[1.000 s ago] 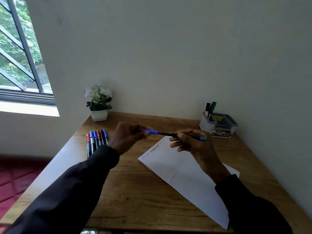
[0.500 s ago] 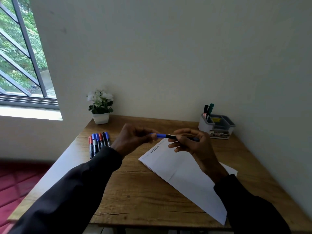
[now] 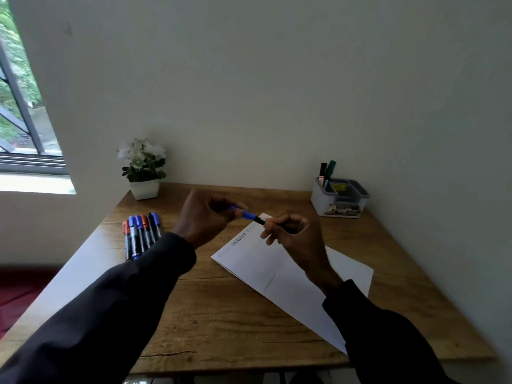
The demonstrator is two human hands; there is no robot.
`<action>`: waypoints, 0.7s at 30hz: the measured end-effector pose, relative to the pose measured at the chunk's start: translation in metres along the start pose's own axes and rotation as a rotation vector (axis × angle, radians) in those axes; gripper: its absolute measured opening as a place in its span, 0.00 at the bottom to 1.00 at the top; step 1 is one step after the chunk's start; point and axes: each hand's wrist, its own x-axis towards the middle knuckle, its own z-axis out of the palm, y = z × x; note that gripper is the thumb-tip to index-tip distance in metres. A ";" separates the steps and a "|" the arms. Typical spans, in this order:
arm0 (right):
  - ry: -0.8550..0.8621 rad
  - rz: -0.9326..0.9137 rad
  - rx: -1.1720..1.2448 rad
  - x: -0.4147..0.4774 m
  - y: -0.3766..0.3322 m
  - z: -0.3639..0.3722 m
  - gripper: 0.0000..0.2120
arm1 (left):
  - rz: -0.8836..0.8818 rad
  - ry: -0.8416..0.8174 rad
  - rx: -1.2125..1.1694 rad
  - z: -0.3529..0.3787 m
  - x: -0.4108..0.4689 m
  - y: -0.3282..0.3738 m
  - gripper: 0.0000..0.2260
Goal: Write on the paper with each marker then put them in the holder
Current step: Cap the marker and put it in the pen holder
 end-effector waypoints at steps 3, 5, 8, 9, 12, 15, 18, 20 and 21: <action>-0.088 0.067 -0.049 0.009 -0.002 0.000 0.05 | 0.090 -0.014 -0.066 0.004 0.018 0.007 0.09; -0.126 0.037 -0.110 0.020 0.001 -0.001 0.05 | 0.116 0.037 -0.133 0.015 0.030 0.011 0.11; -0.108 0.010 -0.199 0.033 0.011 -0.008 0.02 | 0.045 0.093 -0.255 0.040 0.043 0.015 0.11; -0.073 0.014 -0.227 0.037 0.014 -0.013 0.04 | 0.005 0.097 -0.310 0.047 0.046 0.014 0.11; 0.058 0.057 -0.234 0.051 0.021 -0.034 0.04 | -0.062 0.063 -0.372 0.059 0.054 0.006 0.10; 0.163 0.076 -0.225 0.070 0.026 -0.066 0.06 | -0.109 0.044 -0.393 0.058 0.060 -0.005 0.09; 0.277 0.087 -0.334 0.096 0.033 -0.101 0.08 | -0.182 0.043 -0.379 0.052 0.064 -0.021 0.08; 0.355 0.085 -0.403 0.115 0.036 -0.123 0.05 | -0.208 0.044 -0.356 0.050 0.067 -0.032 0.09; 0.395 0.083 -0.438 0.125 0.038 -0.133 0.07 | -0.212 0.046 -0.348 0.051 0.069 -0.036 0.09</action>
